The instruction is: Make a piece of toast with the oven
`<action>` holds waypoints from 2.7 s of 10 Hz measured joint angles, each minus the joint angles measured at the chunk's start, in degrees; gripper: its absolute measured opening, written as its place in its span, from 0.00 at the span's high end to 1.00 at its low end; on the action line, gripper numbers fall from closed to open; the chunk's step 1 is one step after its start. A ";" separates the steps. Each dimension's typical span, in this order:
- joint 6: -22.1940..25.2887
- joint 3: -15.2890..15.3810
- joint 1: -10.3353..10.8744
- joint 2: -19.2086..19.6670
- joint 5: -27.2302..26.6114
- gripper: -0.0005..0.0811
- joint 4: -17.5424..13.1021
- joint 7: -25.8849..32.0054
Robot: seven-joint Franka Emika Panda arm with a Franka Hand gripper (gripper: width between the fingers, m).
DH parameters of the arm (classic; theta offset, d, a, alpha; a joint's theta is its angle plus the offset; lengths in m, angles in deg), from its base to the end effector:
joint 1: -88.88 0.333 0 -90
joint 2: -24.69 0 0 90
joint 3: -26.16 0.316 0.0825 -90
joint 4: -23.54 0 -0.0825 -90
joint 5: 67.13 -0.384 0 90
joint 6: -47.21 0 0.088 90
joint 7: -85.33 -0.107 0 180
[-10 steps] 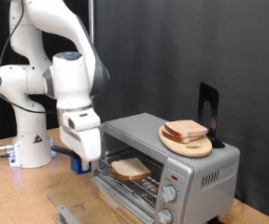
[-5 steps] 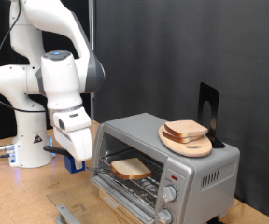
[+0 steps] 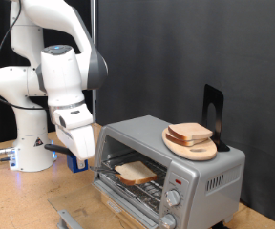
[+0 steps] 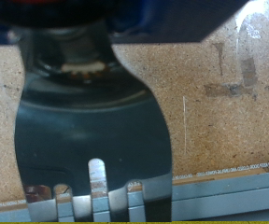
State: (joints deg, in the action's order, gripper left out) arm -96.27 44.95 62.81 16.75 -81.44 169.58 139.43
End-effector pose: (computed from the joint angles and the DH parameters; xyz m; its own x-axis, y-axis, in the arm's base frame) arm 0.4492 -0.0608 0.3250 0.8047 0.5761 0.1437 0.5829 -0.8125 -0.0068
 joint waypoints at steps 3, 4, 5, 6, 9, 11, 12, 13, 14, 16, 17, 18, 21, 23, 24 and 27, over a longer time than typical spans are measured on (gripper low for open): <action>0.90 -0.17 0.00 0.10 1.04 0.66 -0.31 -1.51; 1.45 -0.67 -0.01 0.10 0.67 0.66 -0.40 -0.67; 1.95 -1.17 -0.11 0.10 0.58 0.66 -0.48 -0.25; 2.17 -1.36 -0.21 0.15 1.07 0.66 -0.49 -0.62; 2.21 -0.89 -0.22 0.75 3.31 0.66 -0.49 -5.86; 2.21 -0.08 -0.16 0.84 3.33 0.66 -0.49 -7.44; 2.21 0.31 -0.11 0.85 3.32 0.66 -0.49 -8.15; 2.21 0.74 -0.10 0.86 3.32 0.66 -0.49 -8.84; 2.21 1.28 -0.05 0.87 3.32 0.66 -0.32 -9.49; 2.20 2.67 0.09 0.88 3.32 0.66 0.41 -11.12; 2.14 3.34 0.13 0.88 3.32 0.66 0.80 -11.68; 1.98 3.83 0.15 0.87 3.30 0.66 1.12 -11.89; 0.77 3.93 0.22 0.81 -1.42 0.66 1.78 -8.61; 1.39 1.84 0.17 0.24 -10.67 0.66 1.67 0.15; 3.38 0.06 -0.20 -0.17 -13.61 0.66 1.09 3.68; 8.21 -4.11 -2.67 -0.32 -13.23 0.66 -1.48 7.30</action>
State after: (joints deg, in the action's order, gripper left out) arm -88.06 40.84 60.14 16.44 -94.66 168.10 146.73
